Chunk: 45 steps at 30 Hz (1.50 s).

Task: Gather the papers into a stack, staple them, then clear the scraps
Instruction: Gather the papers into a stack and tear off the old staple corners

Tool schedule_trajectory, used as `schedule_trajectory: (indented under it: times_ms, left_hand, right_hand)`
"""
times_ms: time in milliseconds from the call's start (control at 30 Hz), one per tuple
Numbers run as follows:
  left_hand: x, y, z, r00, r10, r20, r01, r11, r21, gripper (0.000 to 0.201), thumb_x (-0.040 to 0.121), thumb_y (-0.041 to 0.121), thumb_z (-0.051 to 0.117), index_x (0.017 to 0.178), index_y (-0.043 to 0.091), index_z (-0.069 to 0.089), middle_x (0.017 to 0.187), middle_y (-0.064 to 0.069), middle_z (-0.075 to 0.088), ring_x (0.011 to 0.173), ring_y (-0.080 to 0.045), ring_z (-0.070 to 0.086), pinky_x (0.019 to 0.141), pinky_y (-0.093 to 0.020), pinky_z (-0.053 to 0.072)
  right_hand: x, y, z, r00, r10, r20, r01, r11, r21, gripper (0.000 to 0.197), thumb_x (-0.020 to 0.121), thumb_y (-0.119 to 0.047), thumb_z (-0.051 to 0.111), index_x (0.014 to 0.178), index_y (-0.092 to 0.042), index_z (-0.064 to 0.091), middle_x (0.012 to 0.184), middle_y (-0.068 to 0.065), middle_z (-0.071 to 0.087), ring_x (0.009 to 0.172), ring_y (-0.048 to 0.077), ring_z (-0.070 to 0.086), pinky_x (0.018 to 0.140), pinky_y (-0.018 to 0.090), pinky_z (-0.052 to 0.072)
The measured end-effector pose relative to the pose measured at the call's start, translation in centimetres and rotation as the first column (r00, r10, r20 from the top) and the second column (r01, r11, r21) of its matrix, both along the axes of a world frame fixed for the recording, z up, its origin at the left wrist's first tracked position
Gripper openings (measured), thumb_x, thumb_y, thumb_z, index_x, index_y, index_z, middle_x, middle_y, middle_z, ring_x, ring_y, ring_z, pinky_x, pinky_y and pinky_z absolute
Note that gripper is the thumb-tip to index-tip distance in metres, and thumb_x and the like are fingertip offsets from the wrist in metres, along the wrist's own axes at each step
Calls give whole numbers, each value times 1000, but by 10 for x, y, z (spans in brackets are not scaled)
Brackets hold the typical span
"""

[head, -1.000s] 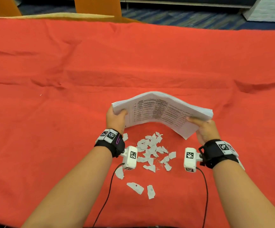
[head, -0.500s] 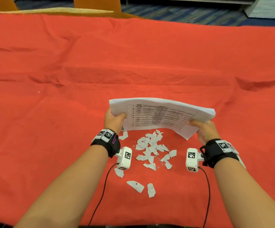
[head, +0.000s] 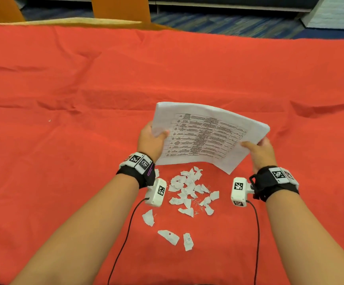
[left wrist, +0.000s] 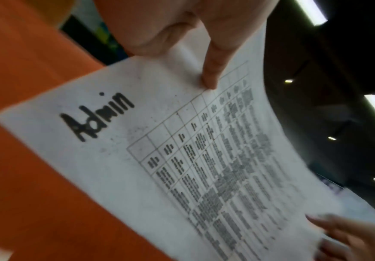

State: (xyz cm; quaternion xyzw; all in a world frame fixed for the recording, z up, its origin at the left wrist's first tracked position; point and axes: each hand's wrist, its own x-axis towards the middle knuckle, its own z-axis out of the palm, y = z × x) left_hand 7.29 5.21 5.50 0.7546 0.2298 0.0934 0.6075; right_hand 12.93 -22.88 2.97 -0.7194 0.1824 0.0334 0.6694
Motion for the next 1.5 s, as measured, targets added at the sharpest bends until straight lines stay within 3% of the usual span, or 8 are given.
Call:
schedule_trajectory:
  times_ms: [133, 300, 433, 567, 833, 1067, 1233, 1500]
  left_hand:
    - [14, -16, 49, 986, -158, 43, 138, 944, 300, 10, 85, 12, 62, 95, 14, 59, 87, -5, 64, 79, -25, 60, 67, -31, 48]
    - [18, -40, 98, 928, -370, 47, 244, 697, 674, 10, 86, 18, 57, 90, 10, 54, 83, -8, 64, 76, -28, 58, 65, -36, 47]
    - [13, -48, 119, 847, -529, 60, 319, 594, 739, 10, 82, 18, 59, 89, 12, 55, 81, -3, 60, 81, -29, 59, 69, -38, 47]
    - [13, -17, 123, 877, -470, 98, 298, 693, 657, 15, 76, 28, 69, 77, 17, 59, 67, 4, 57, 65, -17, 53, 60, -31, 43]
    - [2, -36, 92, 910, -33, 413, 126, 972, -201, 19, 91, 2, 58, 97, 20, 60, 85, 13, 71, 81, -1, 65, 78, -20, 50]
    - [-14, -60, 68, 916, 93, 389, -66, 994, -82, 25, 95, 15, 53, 117, 27, 47, 105, 20, 55, 90, 14, 55, 85, 2, 36]
    - [-19, -56, 52, 922, 69, 380, -26, 993, -118, 26, 96, 19, 47, 121, 13, 46, 111, 4, 64, 105, -7, 62, 95, -29, 48]
    - [-18, -49, 46, 901, 57, 430, -31, 997, -67, 19, 90, 16, 35, 100, 3, 44, 83, -2, 52, 70, -4, 45, 66, -10, 39]
  right_hand:
    - [15, 0, 54, 954, 188, 233, -83, 913, -399, 110, 66, -18, 83, 152, -23, 13, 157, 6, 23, 144, 16, 23, 118, 34, 19]
    - [24, 35, 114, 773, 568, 283, -344, 750, -565, 92, 56, -39, 83, 135, -47, 35, 132, -10, 53, 128, 9, 47, 108, 35, 32]
    - [17, 32, 120, 742, 633, 222, -508, 747, -429, 31, 72, -15, 81, 94, 3, 66, 75, -1, 56, 68, 9, 48, 69, 29, 37]
    - [3, 14, 118, 809, 503, 304, -435, 860, -266, 13, 77, -8, 76, 88, -3, 72, 76, -4, 70, 75, 11, 64, 73, 30, 53]
    - [-14, 20, 85, 903, 242, 354, -268, 963, 25, 23, 79, -10, 75, 98, -22, 72, 92, -14, 76, 94, 8, 71, 84, 23, 54]
    - [-28, 34, 49, 935, 210, 286, -264, 950, 167, 45, 49, -48, 88, 89, -29, 77, 98, -8, 77, 99, 13, 69, 90, 32, 54]
    - [-30, 37, 42, 938, 242, 248, -289, 942, 172, 30, 63, -25, 85, 91, -27, 75, 99, -6, 77, 102, 13, 69, 100, 41, 50]
    - [-25, 38, 47, 933, 259, 250, -320, 915, 246, 58, 36, -44, 93, 90, -27, 78, 102, -2, 76, 104, 15, 69, 97, 38, 49]
